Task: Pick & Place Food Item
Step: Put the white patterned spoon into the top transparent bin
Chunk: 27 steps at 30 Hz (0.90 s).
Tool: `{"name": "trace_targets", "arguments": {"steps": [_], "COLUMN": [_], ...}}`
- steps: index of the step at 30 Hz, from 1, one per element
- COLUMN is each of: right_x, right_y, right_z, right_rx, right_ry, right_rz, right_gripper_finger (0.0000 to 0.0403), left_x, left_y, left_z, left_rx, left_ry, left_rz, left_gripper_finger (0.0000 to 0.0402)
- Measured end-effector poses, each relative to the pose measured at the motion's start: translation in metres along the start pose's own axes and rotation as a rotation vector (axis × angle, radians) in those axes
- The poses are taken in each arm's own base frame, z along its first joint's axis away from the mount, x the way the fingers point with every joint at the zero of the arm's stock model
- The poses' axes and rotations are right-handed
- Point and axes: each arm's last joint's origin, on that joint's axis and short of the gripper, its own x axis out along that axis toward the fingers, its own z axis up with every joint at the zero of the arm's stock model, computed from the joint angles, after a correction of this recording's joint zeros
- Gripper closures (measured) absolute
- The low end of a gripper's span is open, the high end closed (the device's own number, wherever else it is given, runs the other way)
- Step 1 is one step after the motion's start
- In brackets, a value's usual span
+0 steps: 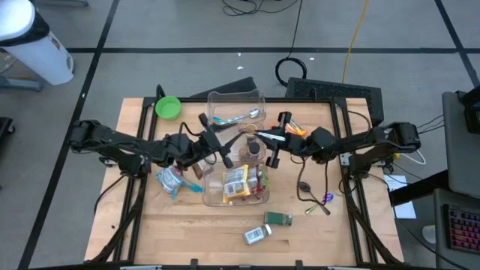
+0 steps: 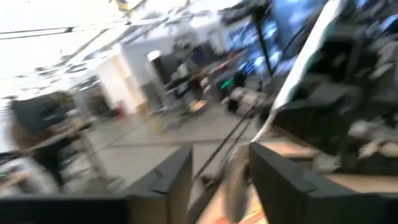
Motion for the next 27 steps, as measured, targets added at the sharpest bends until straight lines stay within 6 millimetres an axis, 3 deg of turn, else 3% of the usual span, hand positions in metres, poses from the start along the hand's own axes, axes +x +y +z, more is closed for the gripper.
{"name": "trace_targets", "arguments": {"steps": [6,13,20,27], "right_x": [0.01,0.015,0.018,0.016], "right_y": [-0.013,-0.03,-0.042,-0.052], "right_z": [0.025,0.054,0.06,0.035], "right_rx": [-0.122,-0.243,-0.271,-0.248], "right_ry": [0.211,0.467,0.63,0.796], "right_rz": [0.006,0.026,0.05,0.047], "right_gripper_finger": [0.0393,0.0393,0.0393,0.0393], "left_x": [-0.007,-0.025,-0.036,-0.029], "left_y": [0.016,0.042,0.063,0.073], "left_z": [0.042,0.087,0.085,0.06], "left_rx": [0.121,0.225,0.234,0.234], "left_ry": [0.085,0.273,0.488,0.638], "left_rz": [0.102,0.048,-0.1,-0.185], "left_gripper_finger": [0.0146,0.0097,0.0091,0.0091]}}
